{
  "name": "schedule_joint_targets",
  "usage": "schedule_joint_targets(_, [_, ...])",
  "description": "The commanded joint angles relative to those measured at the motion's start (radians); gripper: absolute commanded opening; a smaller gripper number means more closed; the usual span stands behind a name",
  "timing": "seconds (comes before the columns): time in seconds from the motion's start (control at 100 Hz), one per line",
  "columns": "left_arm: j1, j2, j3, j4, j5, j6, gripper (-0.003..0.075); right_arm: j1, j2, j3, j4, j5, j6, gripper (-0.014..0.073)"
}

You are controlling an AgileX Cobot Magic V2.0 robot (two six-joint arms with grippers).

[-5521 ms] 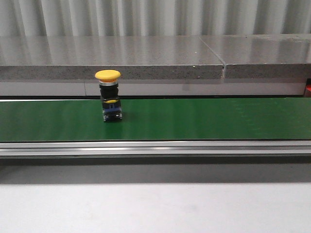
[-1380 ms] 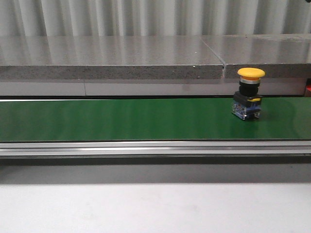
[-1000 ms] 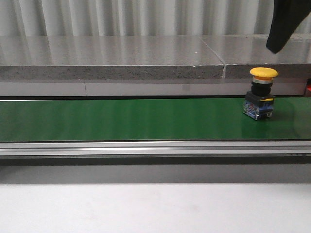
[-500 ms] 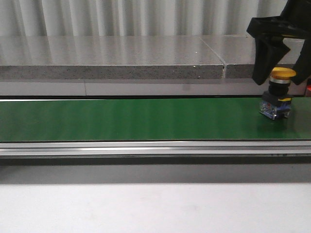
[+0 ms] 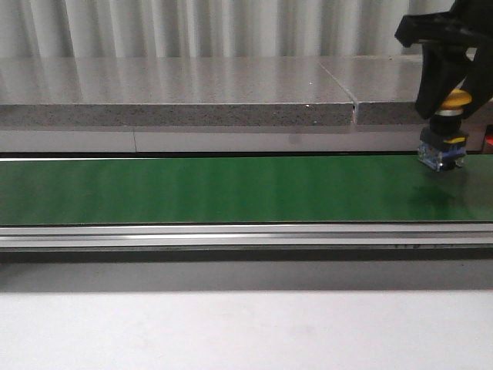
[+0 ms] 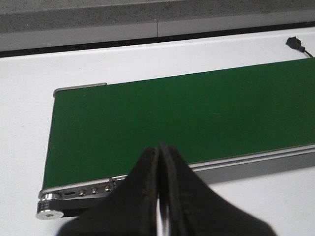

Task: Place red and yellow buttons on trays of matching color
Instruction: 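Lower the right gripper onto the yellow button and grasp it, then lower the yellow button into the yellow tray and release it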

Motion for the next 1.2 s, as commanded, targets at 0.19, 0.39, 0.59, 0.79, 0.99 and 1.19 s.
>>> schedule_joint_targets(0.19, [-0.007, 0.001, -0.025, -0.005, -0.080, 0.002, -0.0020, -0.146, -0.151, -0.023, -0.002, 0.002, 0.142, 0.0085])
schedule_joint_targets(0.39, [-0.007, 0.001, -0.025, -0.005, -0.080, 0.002, -0.0020, -0.314, -0.216, -0.022, -0.003, 0.049, 0.144, 0.0085])
schedule_joint_targets(0.59, [-0.007, 0.001, -0.025, -0.005, -0.080, 0.002, -0.0020, -0.479, -0.260, -0.022, -0.004, 0.099, 0.144, 0.0085])
schedule_joint_targets(0.79, [-0.007, 0.001, -0.025, -0.005, -0.080, 0.002, -0.0020, -0.628, -0.272, -0.021, -0.031, 0.115, 0.144, 0.0085])
schedule_joint_targets(0.99, [-0.007, 0.001, -0.025, -0.005, -0.080, 0.002, -0.0020, -0.741, -0.270, -0.013, -0.039, 0.113, 0.144, 0.0085])
schedule_joint_targets(1.19, [-0.007, 0.001, -0.025, -0.005, -0.080, 0.002, -0.0020, -0.828, -0.270, 0.094, -0.044, 0.034, 0.148, 0.0085])
